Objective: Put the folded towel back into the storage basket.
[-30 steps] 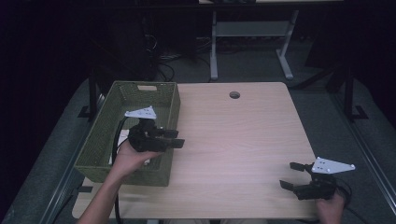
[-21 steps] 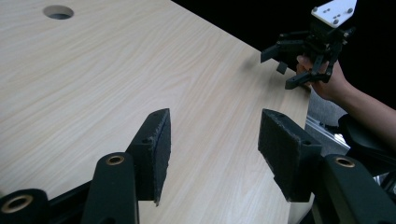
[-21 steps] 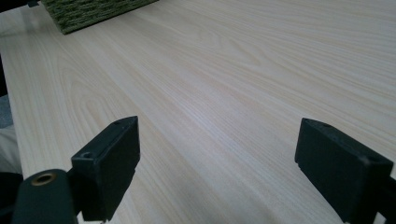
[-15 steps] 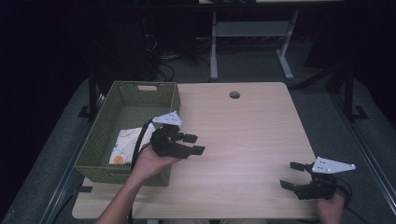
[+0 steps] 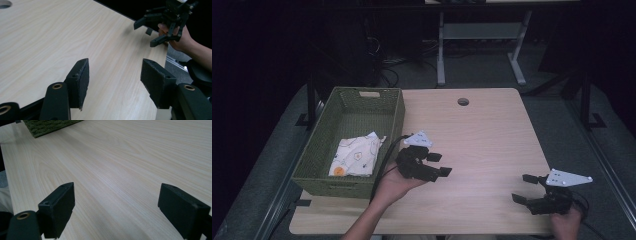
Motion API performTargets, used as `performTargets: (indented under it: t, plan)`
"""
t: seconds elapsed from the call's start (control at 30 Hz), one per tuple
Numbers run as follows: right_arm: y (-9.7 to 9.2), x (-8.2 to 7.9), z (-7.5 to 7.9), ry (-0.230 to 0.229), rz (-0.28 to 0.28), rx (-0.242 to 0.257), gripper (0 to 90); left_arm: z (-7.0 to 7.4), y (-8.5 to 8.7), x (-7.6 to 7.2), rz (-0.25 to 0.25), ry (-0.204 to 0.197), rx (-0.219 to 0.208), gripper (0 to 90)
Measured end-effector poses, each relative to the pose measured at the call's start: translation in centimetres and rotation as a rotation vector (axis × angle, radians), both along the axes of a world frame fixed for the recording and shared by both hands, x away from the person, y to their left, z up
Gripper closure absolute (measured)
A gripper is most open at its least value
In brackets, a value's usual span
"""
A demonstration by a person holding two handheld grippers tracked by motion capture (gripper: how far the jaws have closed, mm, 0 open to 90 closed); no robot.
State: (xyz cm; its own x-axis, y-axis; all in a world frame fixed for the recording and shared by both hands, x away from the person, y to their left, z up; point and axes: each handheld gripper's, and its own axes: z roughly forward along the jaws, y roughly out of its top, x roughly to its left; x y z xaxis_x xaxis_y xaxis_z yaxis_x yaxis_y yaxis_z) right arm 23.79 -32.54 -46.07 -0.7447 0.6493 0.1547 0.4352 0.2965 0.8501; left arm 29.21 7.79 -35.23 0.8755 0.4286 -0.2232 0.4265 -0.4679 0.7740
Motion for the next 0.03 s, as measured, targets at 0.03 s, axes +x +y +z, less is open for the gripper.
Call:
performTargets:
  t: [0.03]
  plan:
    - [0.01, -0.03, 0.02, -0.002, 0.002, -0.001, 13.5, -0.23, -0.29, -0.24, 0.001, -0.006, 0.013, 39.1]
